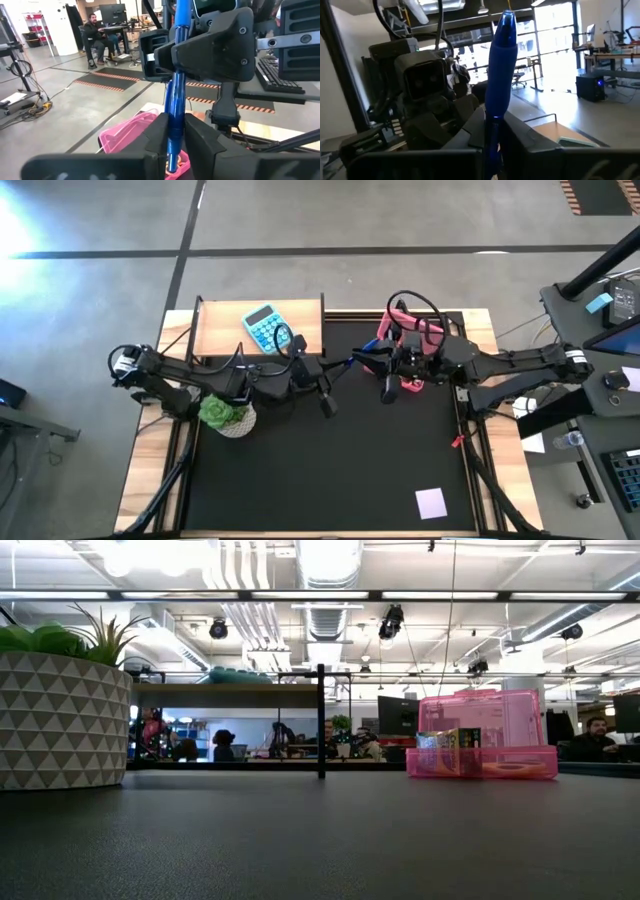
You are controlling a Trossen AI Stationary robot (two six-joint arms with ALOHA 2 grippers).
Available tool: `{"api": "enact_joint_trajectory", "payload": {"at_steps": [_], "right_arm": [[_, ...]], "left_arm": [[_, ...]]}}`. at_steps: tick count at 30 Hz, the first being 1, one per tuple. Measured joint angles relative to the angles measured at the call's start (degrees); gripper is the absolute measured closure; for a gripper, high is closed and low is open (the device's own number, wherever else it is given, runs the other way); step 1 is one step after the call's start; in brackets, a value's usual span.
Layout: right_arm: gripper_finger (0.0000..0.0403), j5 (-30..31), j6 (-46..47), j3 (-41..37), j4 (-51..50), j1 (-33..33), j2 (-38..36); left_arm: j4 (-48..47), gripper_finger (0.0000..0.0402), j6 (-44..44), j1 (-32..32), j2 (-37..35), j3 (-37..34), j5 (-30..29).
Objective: Pack school essentials
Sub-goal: Put the blue pen into the pink supply box
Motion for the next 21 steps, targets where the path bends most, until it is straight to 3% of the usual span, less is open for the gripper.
{"api": "enact_joint_trajectory", "payload": {"at_steps": [10, 15, 21], "right_arm": [[0.0382, 2.07, 6.18, 0.88, -13.98, -6.69, -0.35], [0.0382, 4.42, 11.07, 6.04, -36.00, -12.18, -0.54], [0.0382, 4.94, 19.43, 10.35, -64.09, -18.91, 1.03]], "left_arm": [[-2.82, 0.0243, -0.05, 1.44, 0.00, 0.00, -0.34], [-5.31, 0.0202, 0.23, 2.09, -0.02, 0.00, -4.91], [-7.49, 0.0196, 0.27, 3.79, -0.10, 0.00, -5.35]]}}
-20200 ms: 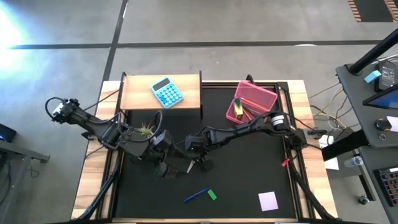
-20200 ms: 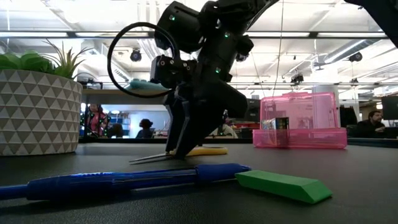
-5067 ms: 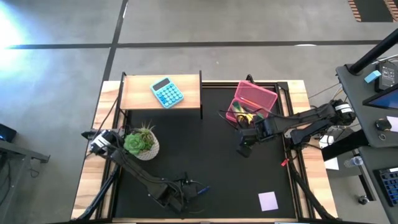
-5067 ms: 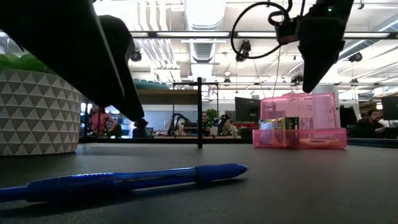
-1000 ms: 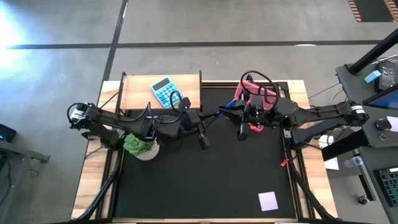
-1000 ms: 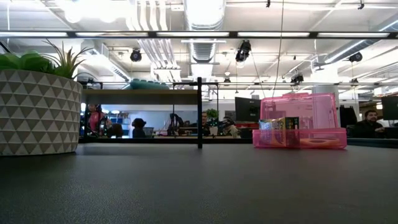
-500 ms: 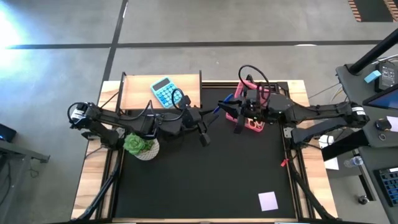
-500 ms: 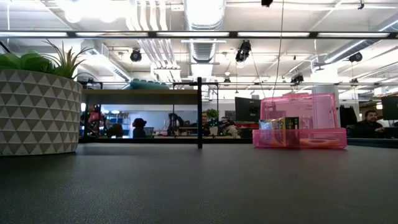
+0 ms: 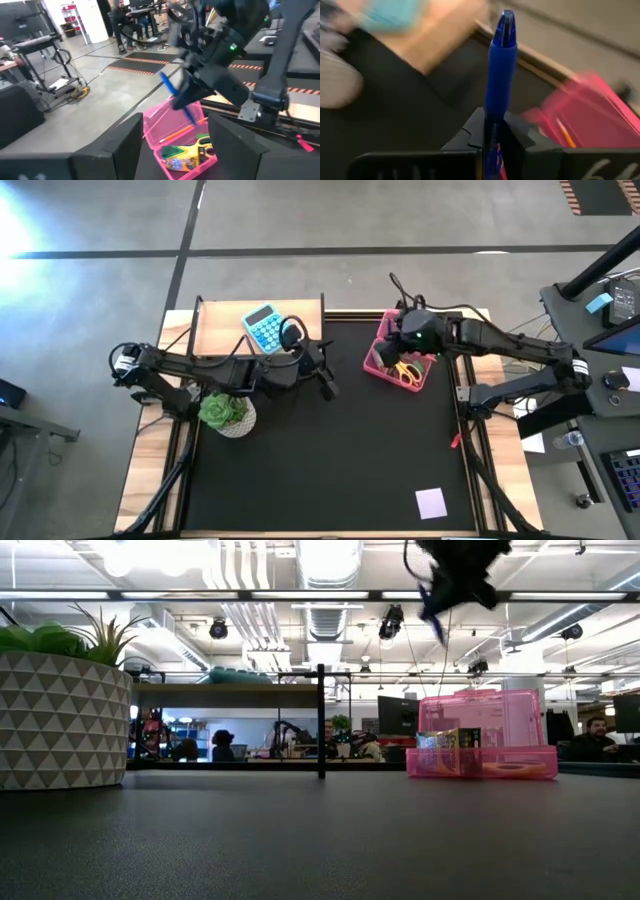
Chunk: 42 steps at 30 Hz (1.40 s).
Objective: Pack school essentials
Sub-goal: Put the blue pen into the pink supply box
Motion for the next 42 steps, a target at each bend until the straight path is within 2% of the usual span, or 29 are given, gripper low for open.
{"api": "enact_joint_trajectory", "payload": {"at_steps": [5, 12, 19, 30, 42], "right_arm": [[0.0374, 0.08, 3.95, -1.53, -10.74, -4.62, 2.23], [0.0376, 0.85, 3.80, -6.23, -11.30, -10.90, 8.84], [0.0376, -0.08, -0.24, -6.74, -12.20, -15.76, 16.47], [0.0375, -2.69, -9.23, -6.79, -13.76, -16.04, 22.17], [0.0364, -4.11, -17.73, -6.83, -13.92, -16.06, 23.84]], "left_arm": [[-1.59, 0.0195, 0.11, 2.07, -0.49, 0.00, -0.12], [-7.14, 0.0195, 0.26, 5.06, -2.50, 0.07, -0.20], [-12.60, 0.0195, 0.11, 6.52, -6.34, 0.07, -0.21], [-15.15, 0.0195, 0.20, 6.81, -11.01, 0.05, -0.20], [-15.11, 0.0195, -0.24, 6.81, -11.26, 0.04, -0.18]]}}
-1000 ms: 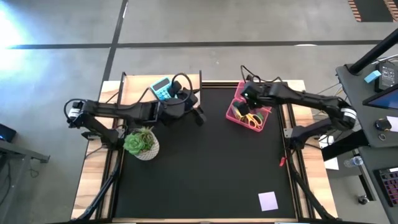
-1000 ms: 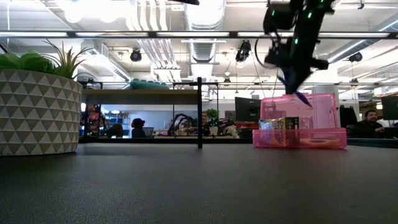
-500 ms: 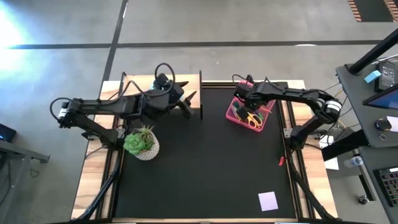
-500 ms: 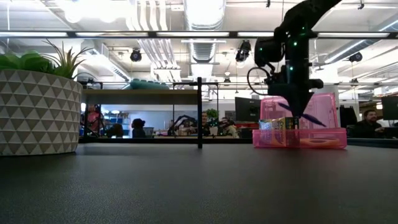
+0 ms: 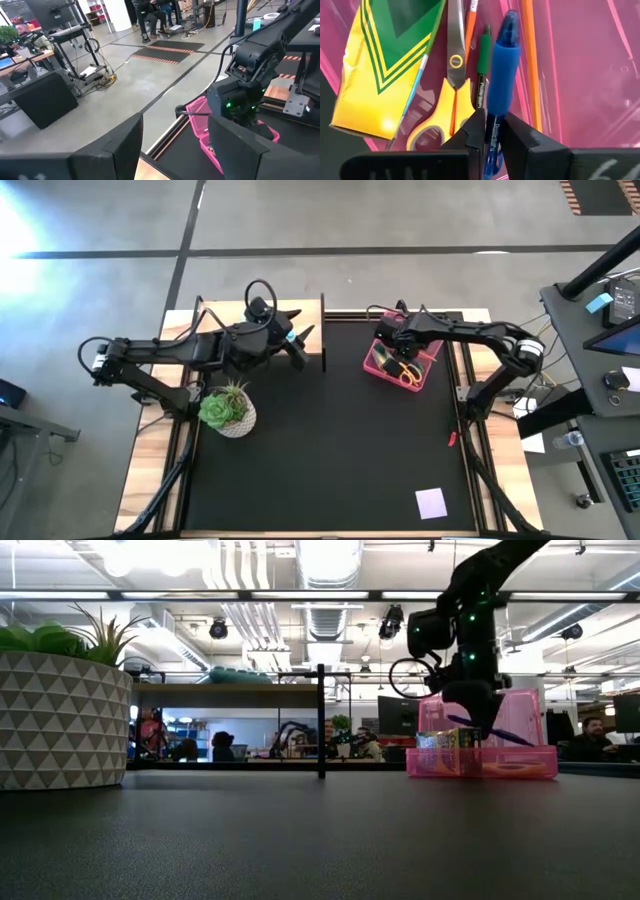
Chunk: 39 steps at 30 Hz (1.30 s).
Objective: Pack school essentials
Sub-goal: Put the blue pen into the pink supply box, then put the purple sticky notes into the pink supply box
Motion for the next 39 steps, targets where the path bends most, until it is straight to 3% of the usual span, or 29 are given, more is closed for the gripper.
{"api": "enact_joint_trajectory", "payload": {"at_steps": [11, 17, 22, 30, 39], "right_arm": [[0.0286, 2.11, -1.31, -0.02, 0.08, 0.00, -0.15], [0.0260, 1.55, 4.16, 1.63, -5.94, 0.77, -4.12], [0.0267, -6.00, 11.12, 1.17, -9.48, 4.25, -10.20], [0.0270, -10.82, 27.41, -0.31, -10.50, 22.02, -16.09], [0.0238, -21.06, 44.44, -0.42, -10.11, 43.68, -13.60]], "left_arm": [[0.13, 0.0195, 0.00, 0.00, 0.11, 0.00, 0.02], [0.13, 0.0195, 0.00, 0.00, 0.11, 0.00, 0.02], [0.11, 0.0195, 0.00, 0.00, 0.11, 0.00, 0.02], [-0.82, 0.0195, 0.00, -0.04, 0.11, 0.00, 0.06], [-4.58, 0.0195, -0.09, -0.27, 0.11, -0.02, 0.78]]}}
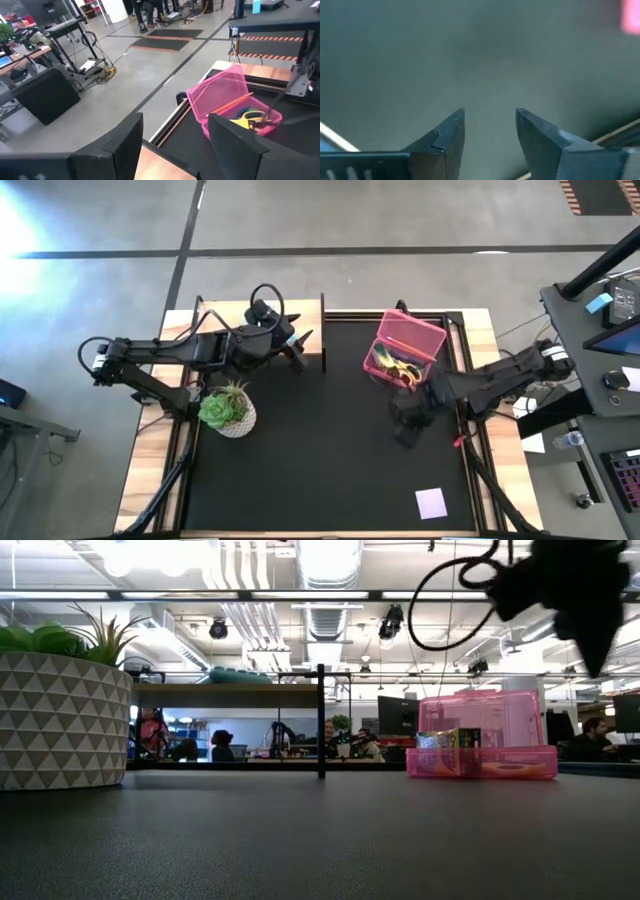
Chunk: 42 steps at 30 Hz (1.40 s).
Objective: Pack school essentials
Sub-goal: Put the purple sticky notes into the pink supply box
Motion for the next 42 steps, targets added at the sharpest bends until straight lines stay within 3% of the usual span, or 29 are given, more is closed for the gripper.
{"api": "enact_joint_trajectory", "payload": {"at_steps": [7, 11, 21, 28, 36, 42], "right_arm": [[0.0184, -5.15, 6.71, -0.09, 0.01, 9.02, 3.07], [0.0165, -5.97, 6.77, -0.09, 0.36, 13.50, 4.47], [0.0171, -10.56, 12.61, 0.35, 8.36, 29.32, 11.17], [0.0164, -12.71, 23.63, 1.79, 13.28, 37.14, 17.53], [0.0134, -15.11, 29.67, 2.47, 22.70, 40.86, 22.20], [0.0119, -14.92, 32.69, 2.43, 22.33, 42.09, 24.26]], "left_arm": [[0.19, 0.0195, -0.81, -1.56, 0.00, 0.00, 3.43], [0.14, 0.0195, -7.58, -2.37, 0.00, 0.00, 7.04], [-0.38, 0.0195, -26.12, -6.35, 0.02, -0.21, 21.32], [1.02, 0.0195, -31.80, -11.97, 1.83, -0.28, 21.70], [7.02, 0.0195, -34.34, -16.75, 5.44, -0.31, 21.62], [10.57, 0.0195, -34.59, -18.40, 7.10, -0.31, 21.62]]}}
